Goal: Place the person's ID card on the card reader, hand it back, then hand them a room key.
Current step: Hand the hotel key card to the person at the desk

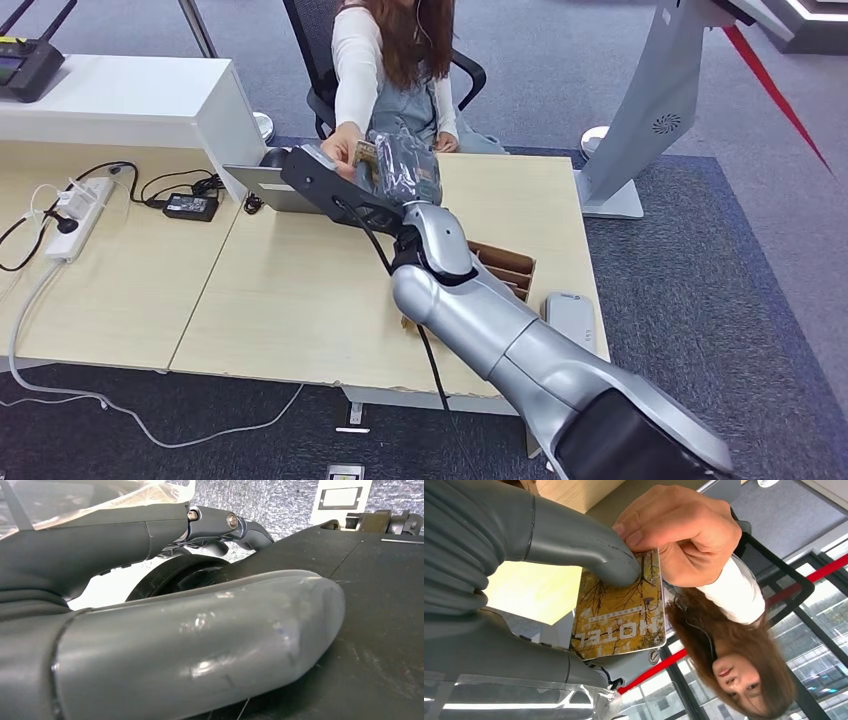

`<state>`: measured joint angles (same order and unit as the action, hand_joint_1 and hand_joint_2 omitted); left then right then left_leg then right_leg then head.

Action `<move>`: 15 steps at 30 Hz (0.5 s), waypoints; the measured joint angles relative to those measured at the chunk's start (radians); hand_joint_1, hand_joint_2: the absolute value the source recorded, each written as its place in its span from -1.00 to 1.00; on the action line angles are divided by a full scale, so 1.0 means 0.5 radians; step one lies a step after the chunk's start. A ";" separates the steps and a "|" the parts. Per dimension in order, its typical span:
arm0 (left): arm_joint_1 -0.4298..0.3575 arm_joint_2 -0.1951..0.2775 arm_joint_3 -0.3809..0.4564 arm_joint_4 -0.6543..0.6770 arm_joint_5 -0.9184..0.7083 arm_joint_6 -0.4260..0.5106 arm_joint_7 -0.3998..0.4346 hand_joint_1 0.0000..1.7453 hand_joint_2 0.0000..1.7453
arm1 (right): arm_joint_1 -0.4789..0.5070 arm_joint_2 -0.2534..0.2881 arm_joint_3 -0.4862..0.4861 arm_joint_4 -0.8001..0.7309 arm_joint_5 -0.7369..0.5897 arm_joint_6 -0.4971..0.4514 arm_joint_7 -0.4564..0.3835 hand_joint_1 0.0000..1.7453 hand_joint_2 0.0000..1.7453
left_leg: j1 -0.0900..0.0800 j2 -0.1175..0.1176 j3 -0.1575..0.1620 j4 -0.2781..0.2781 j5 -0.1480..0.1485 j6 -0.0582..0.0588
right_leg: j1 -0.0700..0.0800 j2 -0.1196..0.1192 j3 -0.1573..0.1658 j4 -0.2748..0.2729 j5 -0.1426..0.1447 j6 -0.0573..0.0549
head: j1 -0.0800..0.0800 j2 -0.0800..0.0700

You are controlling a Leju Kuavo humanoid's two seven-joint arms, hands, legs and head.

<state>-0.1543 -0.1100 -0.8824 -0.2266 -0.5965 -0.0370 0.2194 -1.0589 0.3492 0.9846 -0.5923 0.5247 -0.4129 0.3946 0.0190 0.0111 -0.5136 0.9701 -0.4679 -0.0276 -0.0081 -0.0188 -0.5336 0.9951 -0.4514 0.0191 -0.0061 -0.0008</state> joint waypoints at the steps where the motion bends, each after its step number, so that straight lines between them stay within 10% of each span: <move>1: 0.000 0.000 0.000 0.000 0.000 0.002 0.003 -1.00 -1.00 | -0.003 0.002 0.005 0.001 -0.024 -0.005 0.004 1.00 1.00 | 0.000 0.000 0.000 0.000 0.000 0.000 | 0.000 0.000 0.000 0.000 0.000 0.000 | 0.000 0.000; 2: 0.000 -0.001 0.000 0.000 0.001 0.003 0.006 -1.00 -1.00 | -0.009 0.005 0.012 0.002 -0.060 -0.014 0.005 1.00 1.00 | 0.000 0.000 0.000 0.000 0.000 0.000 | 0.000 0.000 0.000 0.000 0.000 0.000 | 0.000 0.000; 6: 0.000 -0.001 0.001 0.000 0.006 0.004 0.015 -1.00 -1.00 | -0.036 0.009 0.056 0.003 -0.208 -0.086 -0.029 -0.74 1.00 | 0.000 0.000 -0.001 0.000 0.000 0.000 | 0.000 0.000 0.000 0.000 0.000 0.000 | 0.000 0.000; 8: 0.000 -0.001 0.001 0.000 0.007 0.004 0.017 -1.00 -1.00 | -0.042 0.013 0.086 0.003 -0.261 -0.132 -0.067 -1.00 1.00 | 0.000 0.000 -0.001 0.000 0.000 0.000 | 0.000 0.000 0.000 0.000 0.000 0.000 | 0.000 0.000; 15: 0.000 -0.001 0.001 0.000 0.007 0.004 0.021 -1.00 -1.00 | -0.047 0.022 0.166 0.004 -0.360 -0.266 -0.198 -1.00 1.00 | 0.000 0.000 0.000 0.000 0.000 0.000 | 0.000 0.000 -0.001 0.000 0.000 0.000 | -0.001 0.000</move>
<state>-0.1544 -0.1106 -0.8820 -0.2266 -0.5928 -0.0351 0.2297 -1.0823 0.3605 1.0677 -0.5905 0.3447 -0.5457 0.2957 0.0190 0.0112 -0.5136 0.9701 -0.4681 -0.0276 -0.0081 -0.0186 -0.5340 0.9951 -0.4515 0.0191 -0.0065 -0.0008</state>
